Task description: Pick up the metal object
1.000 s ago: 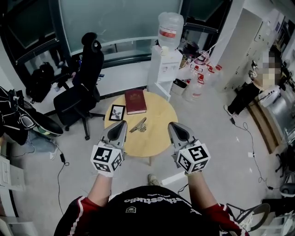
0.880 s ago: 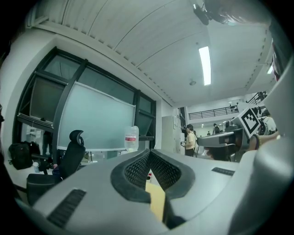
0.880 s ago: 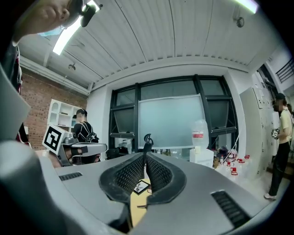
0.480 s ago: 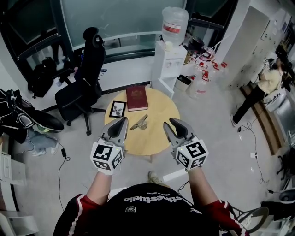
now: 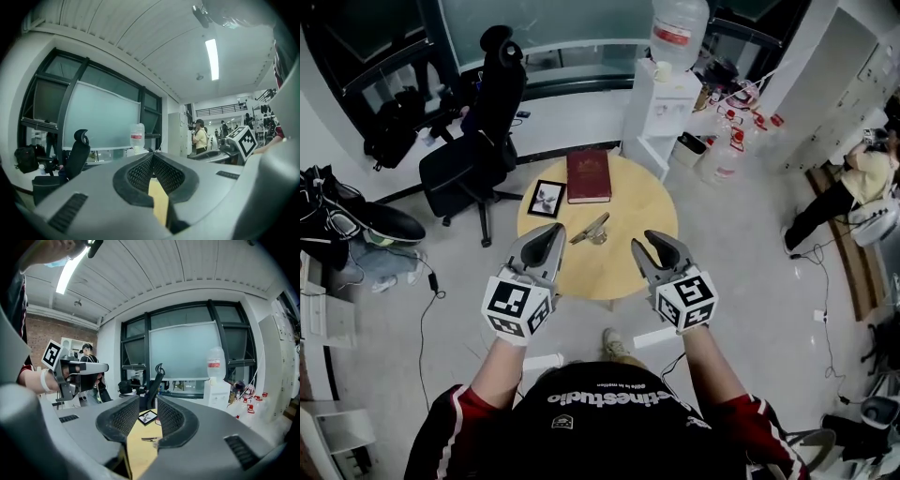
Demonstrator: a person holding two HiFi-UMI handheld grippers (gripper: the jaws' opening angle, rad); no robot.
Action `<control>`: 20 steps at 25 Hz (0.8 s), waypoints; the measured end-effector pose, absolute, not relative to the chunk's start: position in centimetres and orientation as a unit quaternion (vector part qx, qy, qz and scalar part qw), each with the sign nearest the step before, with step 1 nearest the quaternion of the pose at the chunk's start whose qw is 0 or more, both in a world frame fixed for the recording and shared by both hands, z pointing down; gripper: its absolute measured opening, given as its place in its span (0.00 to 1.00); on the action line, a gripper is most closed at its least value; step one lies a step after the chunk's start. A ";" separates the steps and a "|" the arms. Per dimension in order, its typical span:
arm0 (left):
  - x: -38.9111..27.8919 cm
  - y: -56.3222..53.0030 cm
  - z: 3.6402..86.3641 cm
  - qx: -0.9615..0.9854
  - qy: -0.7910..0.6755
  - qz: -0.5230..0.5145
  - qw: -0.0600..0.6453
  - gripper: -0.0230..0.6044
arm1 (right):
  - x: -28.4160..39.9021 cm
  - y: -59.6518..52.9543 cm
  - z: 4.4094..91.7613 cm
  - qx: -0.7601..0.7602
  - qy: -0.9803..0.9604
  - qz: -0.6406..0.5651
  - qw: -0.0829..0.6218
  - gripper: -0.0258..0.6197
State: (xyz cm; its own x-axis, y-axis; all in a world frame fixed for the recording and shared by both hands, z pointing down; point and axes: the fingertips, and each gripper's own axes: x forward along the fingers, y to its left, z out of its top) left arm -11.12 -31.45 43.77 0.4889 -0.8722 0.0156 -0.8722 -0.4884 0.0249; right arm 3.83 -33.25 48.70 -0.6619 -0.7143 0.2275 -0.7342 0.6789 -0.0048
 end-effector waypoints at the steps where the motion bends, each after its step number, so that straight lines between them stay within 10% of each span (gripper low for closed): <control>1: -11.1 -31.6 43.9 0.861 -0.508 0.003 0.015 0.06 | 3.8 -33.6 49.2 0.393 -0.912 0.049 0.106 0.24; 20: -10.3 -34.7 48.1 0.829 -0.557 0.032 0.025 0.06 | 1.9 -39.5 61.6 0.276 -0.940 0.010 0.202 0.24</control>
